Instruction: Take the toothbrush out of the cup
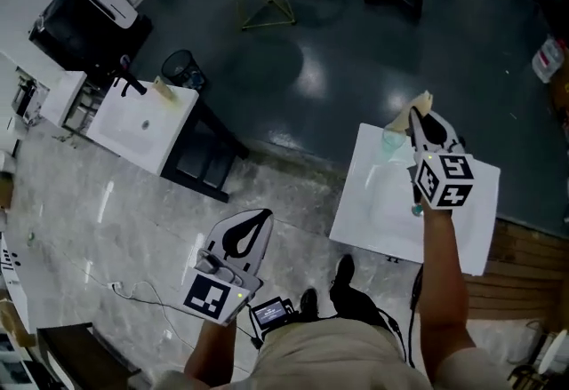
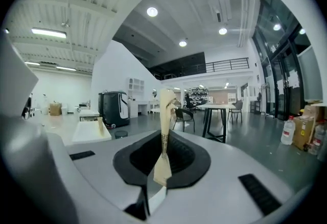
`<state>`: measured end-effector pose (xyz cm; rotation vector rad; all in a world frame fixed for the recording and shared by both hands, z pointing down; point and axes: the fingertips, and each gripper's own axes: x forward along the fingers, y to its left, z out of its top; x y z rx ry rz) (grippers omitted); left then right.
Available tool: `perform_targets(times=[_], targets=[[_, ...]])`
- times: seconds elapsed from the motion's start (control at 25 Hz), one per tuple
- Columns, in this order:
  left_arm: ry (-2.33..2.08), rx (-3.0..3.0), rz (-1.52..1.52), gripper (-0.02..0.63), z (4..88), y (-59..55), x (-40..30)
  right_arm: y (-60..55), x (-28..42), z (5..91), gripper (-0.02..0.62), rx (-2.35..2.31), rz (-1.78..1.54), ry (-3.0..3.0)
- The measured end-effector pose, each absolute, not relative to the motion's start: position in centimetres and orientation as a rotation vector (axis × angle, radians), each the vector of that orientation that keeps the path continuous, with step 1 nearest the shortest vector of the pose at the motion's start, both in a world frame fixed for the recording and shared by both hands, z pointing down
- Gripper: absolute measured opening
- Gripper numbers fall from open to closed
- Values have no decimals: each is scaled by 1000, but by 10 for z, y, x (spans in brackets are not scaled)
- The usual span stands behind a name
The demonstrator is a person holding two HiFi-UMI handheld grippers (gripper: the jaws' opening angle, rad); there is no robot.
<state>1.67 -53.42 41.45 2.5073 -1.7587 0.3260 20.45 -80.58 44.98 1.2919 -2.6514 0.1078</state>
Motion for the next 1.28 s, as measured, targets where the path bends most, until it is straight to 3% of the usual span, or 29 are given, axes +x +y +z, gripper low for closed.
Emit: perform_targets(times=[0.44,0.92,1.28], targets=[[-2012,2456,228,5,358,-479,-47,-644,137,331,23,935,-71,-2931],[-2260,2273,203,5,338,-451,-83,-623,91,322,23,670,-90,-2990],[-2411,2071,265,5,341,-385,-171,-601,-1,349,23,519,-84,-2970]])
